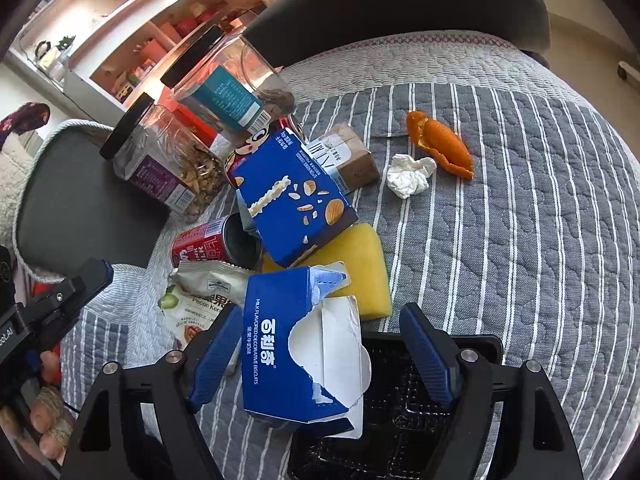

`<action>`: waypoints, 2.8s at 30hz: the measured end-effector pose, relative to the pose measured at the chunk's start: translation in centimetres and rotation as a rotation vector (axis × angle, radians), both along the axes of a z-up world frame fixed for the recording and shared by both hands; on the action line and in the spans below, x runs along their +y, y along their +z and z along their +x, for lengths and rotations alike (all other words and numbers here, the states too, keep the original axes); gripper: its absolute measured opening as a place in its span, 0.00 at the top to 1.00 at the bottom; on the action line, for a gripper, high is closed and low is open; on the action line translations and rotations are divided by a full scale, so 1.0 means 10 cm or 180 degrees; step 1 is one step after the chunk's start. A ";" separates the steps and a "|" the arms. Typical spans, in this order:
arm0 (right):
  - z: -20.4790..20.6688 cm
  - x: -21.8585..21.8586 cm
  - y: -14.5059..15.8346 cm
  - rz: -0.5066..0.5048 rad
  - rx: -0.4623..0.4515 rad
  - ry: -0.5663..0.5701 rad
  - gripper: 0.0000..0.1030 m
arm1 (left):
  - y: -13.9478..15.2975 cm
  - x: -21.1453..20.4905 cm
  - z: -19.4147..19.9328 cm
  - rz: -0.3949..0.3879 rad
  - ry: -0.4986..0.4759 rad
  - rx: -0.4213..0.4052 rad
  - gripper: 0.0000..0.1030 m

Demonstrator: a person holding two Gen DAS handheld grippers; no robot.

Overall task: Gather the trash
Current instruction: 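Grasp the blue biscuit box with the right gripper while the left gripper grasps a small wrapper, then carry the box and wrapper to the white bucket and release both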

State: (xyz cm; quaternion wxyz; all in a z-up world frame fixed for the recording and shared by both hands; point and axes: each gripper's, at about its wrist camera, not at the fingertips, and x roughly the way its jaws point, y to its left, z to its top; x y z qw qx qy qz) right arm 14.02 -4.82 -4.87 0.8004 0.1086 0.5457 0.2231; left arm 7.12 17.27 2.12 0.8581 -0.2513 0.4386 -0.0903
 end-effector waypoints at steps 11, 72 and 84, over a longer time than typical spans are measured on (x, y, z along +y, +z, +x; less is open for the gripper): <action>-0.19 0.54 -0.10 -0.0650 -0.0136 0.0346 0.19 | -0.33 0.27 0.06 -0.0099 0.0286 0.0556 0.90; -0.36 -0.54 0.90 -0.0086 -0.1086 -0.0275 0.54 | -0.10 -0.27 0.03 0.0313 0.0092 0.0080 0.98; -0.56 -1.37 1.17 -0.0138 -0.1324 -0.0809 0.54 | 0.06 -0.77 0.07 0.0240 -0.0200 -0.0060 0.98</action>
